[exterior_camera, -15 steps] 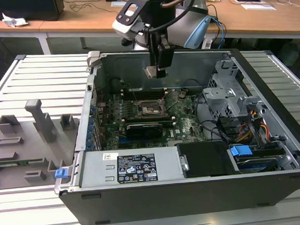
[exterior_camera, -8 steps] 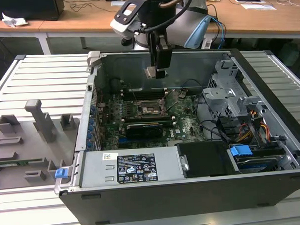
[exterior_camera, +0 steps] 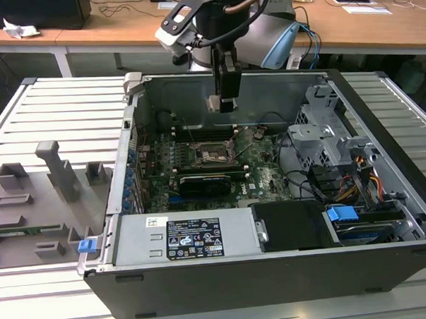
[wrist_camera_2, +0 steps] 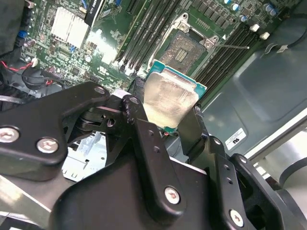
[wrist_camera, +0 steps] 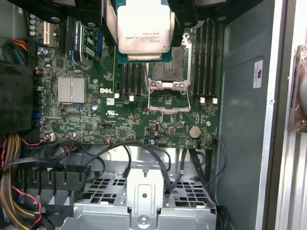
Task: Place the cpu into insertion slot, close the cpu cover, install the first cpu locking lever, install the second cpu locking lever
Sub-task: 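Place the cpu into insertion slot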
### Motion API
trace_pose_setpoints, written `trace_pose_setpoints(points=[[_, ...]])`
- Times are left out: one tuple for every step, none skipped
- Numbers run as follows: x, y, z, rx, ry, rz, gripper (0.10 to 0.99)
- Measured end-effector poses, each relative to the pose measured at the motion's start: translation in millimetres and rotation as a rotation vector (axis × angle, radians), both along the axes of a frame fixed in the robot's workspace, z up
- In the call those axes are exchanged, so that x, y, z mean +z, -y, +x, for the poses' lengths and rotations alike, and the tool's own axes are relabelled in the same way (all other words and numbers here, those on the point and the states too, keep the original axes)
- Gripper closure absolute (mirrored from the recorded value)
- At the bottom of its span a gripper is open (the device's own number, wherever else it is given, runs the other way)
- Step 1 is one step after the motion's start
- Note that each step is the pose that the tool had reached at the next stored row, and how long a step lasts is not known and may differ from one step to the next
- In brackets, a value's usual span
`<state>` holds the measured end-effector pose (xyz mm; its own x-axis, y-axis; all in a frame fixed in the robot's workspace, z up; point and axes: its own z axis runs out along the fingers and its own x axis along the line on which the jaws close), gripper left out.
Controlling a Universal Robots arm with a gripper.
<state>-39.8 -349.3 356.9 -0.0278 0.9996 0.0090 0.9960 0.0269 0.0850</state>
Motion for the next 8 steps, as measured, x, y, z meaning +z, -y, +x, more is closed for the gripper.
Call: trace_pose_setpoints(points=[[-0.7,0.0,0.0,-0.002,0.0000,0.000,0.561],[-1.9,0.0,0.0,-0.005,0.0000,0.000,0.561],[-2.5,0.0,0.0,-0.006,0.0000,0.000,0.561],[-2.9,0.0,0.0,-0.006,0.0000,0.000,0.561],[-3.3,0.0,0.0,-0.006,0.0000,0.000,0.561],[-3.6,0.0,0.0,-0.007,0.0000,0.000,0.561],[-4.0,0.0,0.0,-0.007,0.0000,0.000,0.561],[-4.3,0.0,0.0,-0.007,0.0000,-0.001,0.561]])
